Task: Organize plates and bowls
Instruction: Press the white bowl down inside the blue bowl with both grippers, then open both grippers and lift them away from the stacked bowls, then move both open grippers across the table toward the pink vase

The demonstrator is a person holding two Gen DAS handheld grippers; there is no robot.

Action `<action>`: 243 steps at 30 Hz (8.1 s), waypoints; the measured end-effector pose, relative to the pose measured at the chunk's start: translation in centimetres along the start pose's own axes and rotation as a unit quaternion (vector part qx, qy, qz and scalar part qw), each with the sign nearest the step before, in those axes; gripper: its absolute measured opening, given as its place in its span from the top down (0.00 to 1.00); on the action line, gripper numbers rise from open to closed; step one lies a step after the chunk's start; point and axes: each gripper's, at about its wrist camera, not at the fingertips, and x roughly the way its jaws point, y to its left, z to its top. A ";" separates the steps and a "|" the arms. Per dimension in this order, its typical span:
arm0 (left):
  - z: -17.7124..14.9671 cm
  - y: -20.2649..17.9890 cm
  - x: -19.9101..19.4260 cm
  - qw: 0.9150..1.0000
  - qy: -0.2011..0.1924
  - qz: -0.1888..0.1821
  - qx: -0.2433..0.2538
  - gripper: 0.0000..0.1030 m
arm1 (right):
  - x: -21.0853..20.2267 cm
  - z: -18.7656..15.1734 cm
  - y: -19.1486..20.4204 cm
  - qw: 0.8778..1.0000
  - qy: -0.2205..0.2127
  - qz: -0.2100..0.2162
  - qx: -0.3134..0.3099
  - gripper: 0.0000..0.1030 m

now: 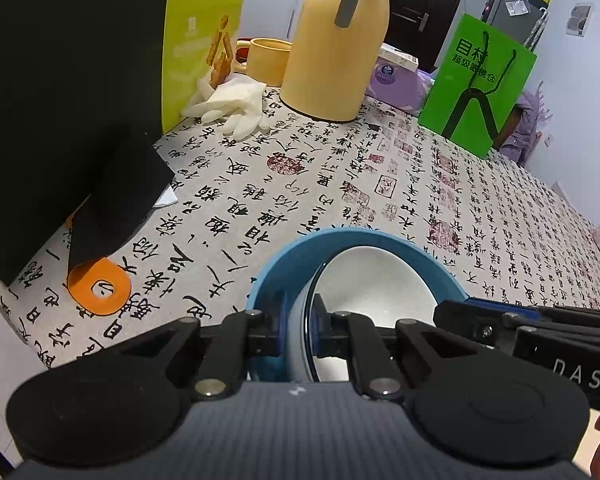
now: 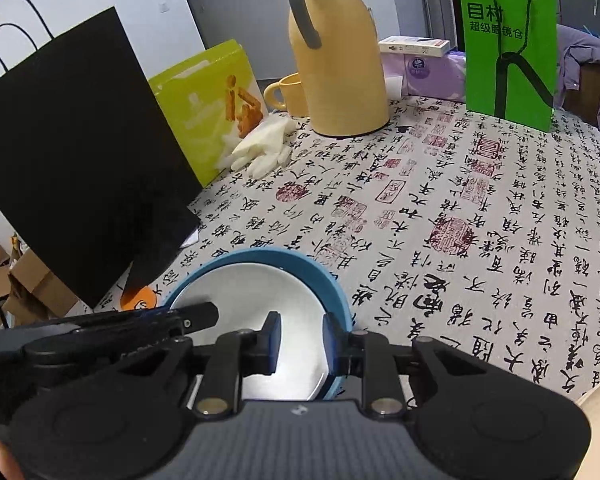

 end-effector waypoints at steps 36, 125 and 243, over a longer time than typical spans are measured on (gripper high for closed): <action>0.4 -1.2 -0.9 0.998 0.001 0.024 0.062 0.82 | -0.6 -0.6 -1.0 0.999 -0.012 0.040 0.009 0.77; -8.7 -6.0 -10.2 0.961 -0.261 -0.048 0.079 0.00 | -18.2 -15.4 -11.1 0.946 -0.303 -0.117 -0.016 0.00; 1.0 -40.7 2.9 0.970 -0.150 -0.111 0.156 0.00 | -23.2 -0.8 -40.0 0.953 -0.230 -0.159 0.119 0.00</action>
